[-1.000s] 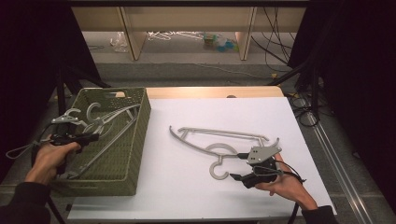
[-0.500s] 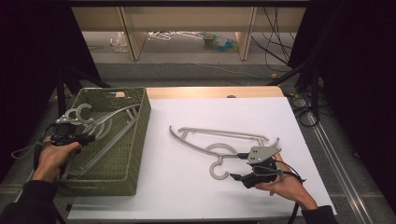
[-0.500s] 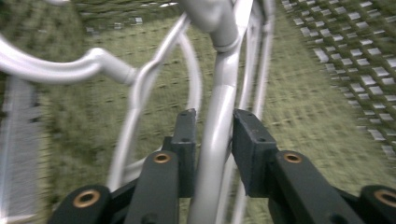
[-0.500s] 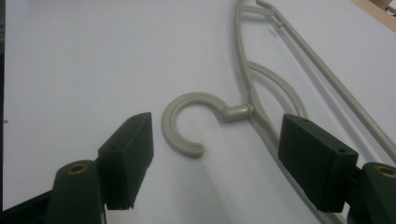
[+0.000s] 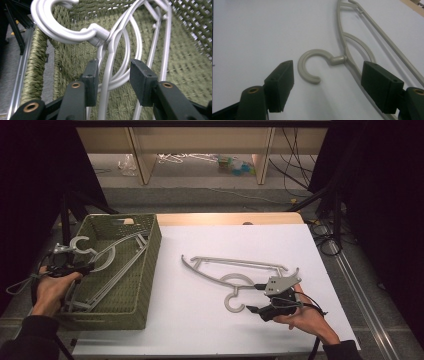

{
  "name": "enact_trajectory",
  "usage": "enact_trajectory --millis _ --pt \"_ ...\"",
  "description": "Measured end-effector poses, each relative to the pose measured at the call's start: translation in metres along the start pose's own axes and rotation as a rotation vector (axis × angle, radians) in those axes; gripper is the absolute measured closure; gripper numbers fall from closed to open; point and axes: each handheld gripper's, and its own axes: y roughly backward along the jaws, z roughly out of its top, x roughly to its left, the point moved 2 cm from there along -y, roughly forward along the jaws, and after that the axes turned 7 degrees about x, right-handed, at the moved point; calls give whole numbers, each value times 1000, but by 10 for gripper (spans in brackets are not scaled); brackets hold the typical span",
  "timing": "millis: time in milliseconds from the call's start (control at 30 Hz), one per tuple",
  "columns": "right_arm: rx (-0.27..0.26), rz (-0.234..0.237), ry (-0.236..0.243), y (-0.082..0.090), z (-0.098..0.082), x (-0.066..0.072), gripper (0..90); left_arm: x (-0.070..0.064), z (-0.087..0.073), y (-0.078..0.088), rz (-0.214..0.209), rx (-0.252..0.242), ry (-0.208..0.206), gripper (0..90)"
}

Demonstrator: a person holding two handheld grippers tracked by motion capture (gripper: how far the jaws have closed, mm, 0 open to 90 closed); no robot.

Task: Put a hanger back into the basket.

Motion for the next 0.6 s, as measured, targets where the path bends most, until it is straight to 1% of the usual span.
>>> enact_trajectory --millis 33,67,100,133,167,200,300,333,367,400,433,467,500,533,567,600 --pt "0 0 0 0 0 0 274 0 0 0 0 0 0 583" --pt "-1 -1 1 0 0 0 274 -1 0 3 -2 -12 2 583" --pt "-1 -1 0 0 0 0 275 -4 2 11 -16 -48 10 552" --pt "-4 -2 -1 0 0 0 274 -4 2 11 -16 -48 10 533" --pt "-4 -2 -1 0 0 0 274 -7 2 16 -30 -71 18 533" --pt "-7 -4 0 0 0 -1 274 -9 2 22 -38 -90 10 522" --pt "-6 -5 -1 0 0 -1 274 -22 3 40 -76 -150 13 460" --pt "-7 -11 -5 0 0 -1 271 -27 2 47 -95 -173 9 426" --pt "-11 -14 -7 0 0 -1 270 -33 1 53 -121 -194 0 412" --pt "-13 -17 -8 0 0 -2 270 -46 -1 63 -181 -241 -39 396" --pt "-13 -17 -8 0 0 -2 270 -46 -1 63 -181 -241 -39 380" --pt "-18 -19 -14 1 0 -3 270 -54 -2 67 -213 -261 -57 365" --pt "-20 -23 -16 1 0 -3 268 -62 -3 70 -238 -277 -65 350" --pt "-22 -25 -15 1 -1 -4 268 -78 -6 73 -282 -306 -81 342" --pt "-25 -27 -18 1 -1 -4 267 -87 -8 75 -305 -318 -98 330" --pt "-25 -27 -18 1 -1 -4 267 -87 -8 75 -305 -318 -98 316"
